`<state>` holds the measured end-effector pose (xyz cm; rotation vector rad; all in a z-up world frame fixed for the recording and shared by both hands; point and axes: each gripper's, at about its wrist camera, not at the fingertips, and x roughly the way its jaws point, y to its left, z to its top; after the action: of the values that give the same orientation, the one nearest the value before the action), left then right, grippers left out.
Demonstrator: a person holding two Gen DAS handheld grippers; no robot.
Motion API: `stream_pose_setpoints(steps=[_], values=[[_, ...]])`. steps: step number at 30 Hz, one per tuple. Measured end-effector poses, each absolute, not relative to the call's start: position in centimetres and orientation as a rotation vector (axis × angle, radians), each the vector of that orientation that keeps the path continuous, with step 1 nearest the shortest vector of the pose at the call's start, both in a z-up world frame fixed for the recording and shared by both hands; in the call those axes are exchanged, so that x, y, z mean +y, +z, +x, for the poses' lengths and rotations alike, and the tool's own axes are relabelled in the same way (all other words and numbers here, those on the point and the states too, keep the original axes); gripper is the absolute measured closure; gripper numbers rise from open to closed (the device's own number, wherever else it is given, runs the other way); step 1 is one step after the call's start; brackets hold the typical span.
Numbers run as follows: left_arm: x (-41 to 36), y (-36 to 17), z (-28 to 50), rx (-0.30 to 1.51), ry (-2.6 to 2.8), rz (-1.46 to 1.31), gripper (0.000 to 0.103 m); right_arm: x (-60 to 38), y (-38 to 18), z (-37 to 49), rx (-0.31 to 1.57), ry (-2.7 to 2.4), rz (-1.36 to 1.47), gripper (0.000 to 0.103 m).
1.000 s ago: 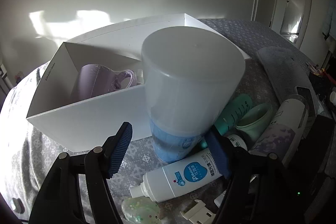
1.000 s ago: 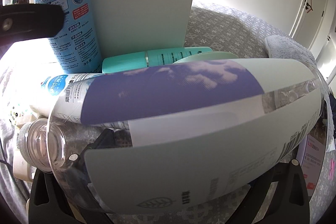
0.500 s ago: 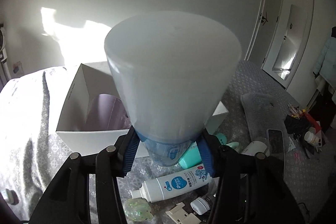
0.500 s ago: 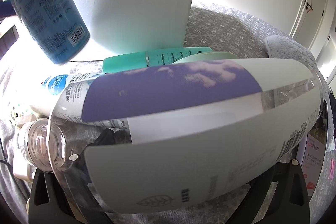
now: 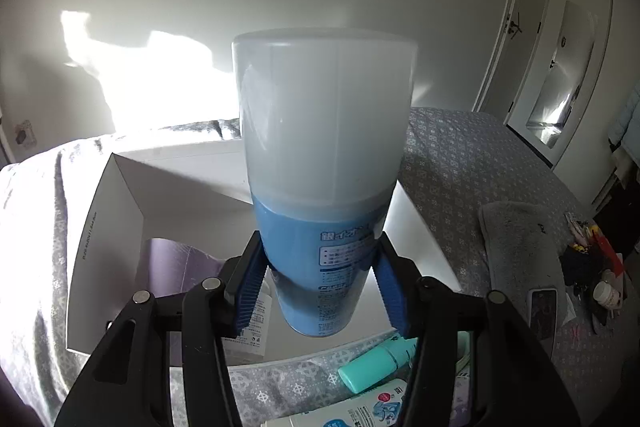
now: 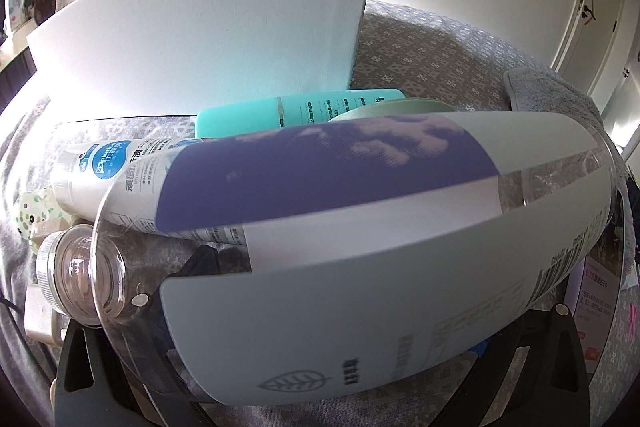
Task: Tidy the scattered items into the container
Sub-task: 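Lower the spray can upright into the white box and release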
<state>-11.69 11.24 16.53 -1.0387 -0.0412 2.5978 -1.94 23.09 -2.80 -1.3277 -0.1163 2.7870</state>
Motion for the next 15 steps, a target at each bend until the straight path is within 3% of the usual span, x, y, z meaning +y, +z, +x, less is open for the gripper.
stream_pose_setpoints(steps=[4,5,6,8,15], values=[[12.8,14.8,-11.4,0.039,2.497,-1.096,0.052,23.1,-2.8,-1.9,-0.117,2.787,-1.327,0.000],[12.9,14.8,-11.4,0.057,2.472,-1.091,0.044,23.1,-2.8,-2.0,-0.117,2.787,-1.328,0.000],[13.0,15.0,-11.5,0.081,2.458,-1.081,0.023,23.1,-2.8,-1.9,-0.117,2.787,-1.327,0.000],[12.5,15.9,-11.5,0.125,2.499,-1.018,0.004,23.1,-2.8,-1.9,-0.116,2.787,-1.327,0.000],[4.7,17.1,-10.7,0.111,2.942,-1.025,0.002,23.1,-2.8,-1.9,-0.117,2.787,-1.327,0.000]])
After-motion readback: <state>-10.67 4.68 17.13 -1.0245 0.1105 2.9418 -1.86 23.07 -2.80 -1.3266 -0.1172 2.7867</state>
